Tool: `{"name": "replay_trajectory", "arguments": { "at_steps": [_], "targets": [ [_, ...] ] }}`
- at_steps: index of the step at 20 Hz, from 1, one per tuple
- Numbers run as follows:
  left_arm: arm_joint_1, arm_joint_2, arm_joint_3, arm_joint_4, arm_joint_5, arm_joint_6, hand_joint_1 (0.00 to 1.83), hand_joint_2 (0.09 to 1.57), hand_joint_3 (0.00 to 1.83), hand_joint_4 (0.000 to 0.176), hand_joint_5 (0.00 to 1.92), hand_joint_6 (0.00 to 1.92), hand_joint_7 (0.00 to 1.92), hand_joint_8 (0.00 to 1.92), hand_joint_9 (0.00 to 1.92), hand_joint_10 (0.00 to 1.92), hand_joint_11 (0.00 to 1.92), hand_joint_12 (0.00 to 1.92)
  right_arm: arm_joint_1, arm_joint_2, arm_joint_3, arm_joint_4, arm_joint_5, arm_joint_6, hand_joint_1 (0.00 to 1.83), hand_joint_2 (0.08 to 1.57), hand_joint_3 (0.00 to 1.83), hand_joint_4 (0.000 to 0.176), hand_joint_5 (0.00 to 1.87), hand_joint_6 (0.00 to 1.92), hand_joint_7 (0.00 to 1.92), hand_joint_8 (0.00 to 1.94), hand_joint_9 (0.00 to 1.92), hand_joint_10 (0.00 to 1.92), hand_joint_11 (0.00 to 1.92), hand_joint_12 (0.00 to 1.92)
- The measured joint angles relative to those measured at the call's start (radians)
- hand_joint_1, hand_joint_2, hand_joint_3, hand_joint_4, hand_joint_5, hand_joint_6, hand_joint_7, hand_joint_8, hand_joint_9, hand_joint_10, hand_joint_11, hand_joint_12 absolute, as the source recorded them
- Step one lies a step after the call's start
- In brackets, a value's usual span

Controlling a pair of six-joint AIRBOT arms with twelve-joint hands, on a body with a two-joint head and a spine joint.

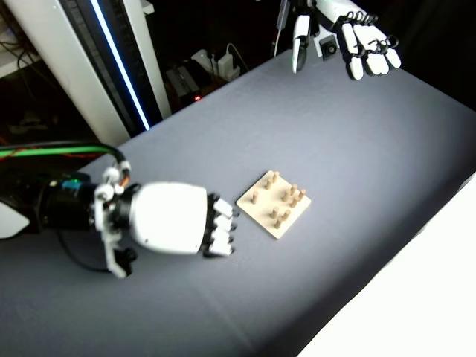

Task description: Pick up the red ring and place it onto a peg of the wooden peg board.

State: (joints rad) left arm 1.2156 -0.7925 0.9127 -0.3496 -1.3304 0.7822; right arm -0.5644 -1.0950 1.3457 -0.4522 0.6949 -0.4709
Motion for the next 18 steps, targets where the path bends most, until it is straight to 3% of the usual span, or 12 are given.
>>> {"name": "replay_trajectory", "arguments": {
  "at_steps": [3,6,9,11,14,16,18],
  "targets": [
    [0.001,0.000,-0.001,-0.001,-0.006,-0.001,0.53,1.00,0.00,0.000,0.41,0.00,0.28,0.00,0.24,0.01,0.00,0.84,0.045,-0.037,0.014,-0.002,0.027,-0.002,1.38,1.12,0.00,0.000,0.84,1.15,1.06,0.87,0.90,1.16,0.69,1.06],
    [0.001,0.000,-0.001,0.008,-0.001,-0.001,0.54,1.01,0.00,0.000,0.40,0.00,0.27,0.00,0.24,0.01,0.00,0.84,0.047,-0.090,0.037,-0.035,0.009,-0.002,1.38,1.11,0.00,0.000,0.88,1.07,1.00,0.96,0.93,1.18,0.83,1.16],
    [0.001,0.000,-0.001,0.002,-0.002,-0.001,0.54,1.03,0.00,0.000,0.40,0.00,0.27,0.00,0.24,0.00,0.00,0.79,0.075,-0.108,0.058,-0.062,-0.034,-0.002,1.37,1.12,0.00,0.000,0.87,1.05,1.01,0.95,0.93,1.21,0.78,1.24],
    [0.001,0.000,-0.001,0.002,-0.001,-0.001,0.57,1.01,0.00,0.002,0.39,0.00,0.26,0.00,0.24,0.00,0.00,0.79,0.081,-0.125,0.073,-0.069,-0.057,-0.003,1.38,1.10,0.00,0.000,0.93,0.93,1.05,0.92,0.96,1.18,0.77,1.33],
    [0.001,0.000,-0.001,0.002,-0.001,-0.001,0.55,1.03,0.00,0.006,0.38,0.00,0.25,0.00,0.23,0.00,0.00,0.76,0.082,-0.145,0.089,-0.084,-0.089,-0.003,1.37,1.09,0.00,0.000,0.93,0.97,1.06,0.87,0.96,1.17,0.75,1.29],
    [0.001,0.000,0.000,0.001,-0.001,-0.001,0.55,1.03,0.00,0.008,0.38,0.00,0.26,0.00,0.25,0.01,0.00,0.79,0.089,-0.150,0.100,-0.089,-0.098,-0.003,1.37,1.10,0.00,0.000,0.95,0.95,1.04,0.93,0.94,1.19,0.72,1.36],
    [0.001,0.000,0.000,0.002,0.000,-0.001,0.55,1.02,0.00,0.005,0.38,0.00,0.25,0.00,0.24,0.00,0.00,0.77,0.101,-0.156,0.106,-0.103,-0.117,-0.002,1.27,1.08,0.00,0.000,1.00,0.91,1.08,0.91,0.91,1.04,0.71,1.37]
  ]
}}
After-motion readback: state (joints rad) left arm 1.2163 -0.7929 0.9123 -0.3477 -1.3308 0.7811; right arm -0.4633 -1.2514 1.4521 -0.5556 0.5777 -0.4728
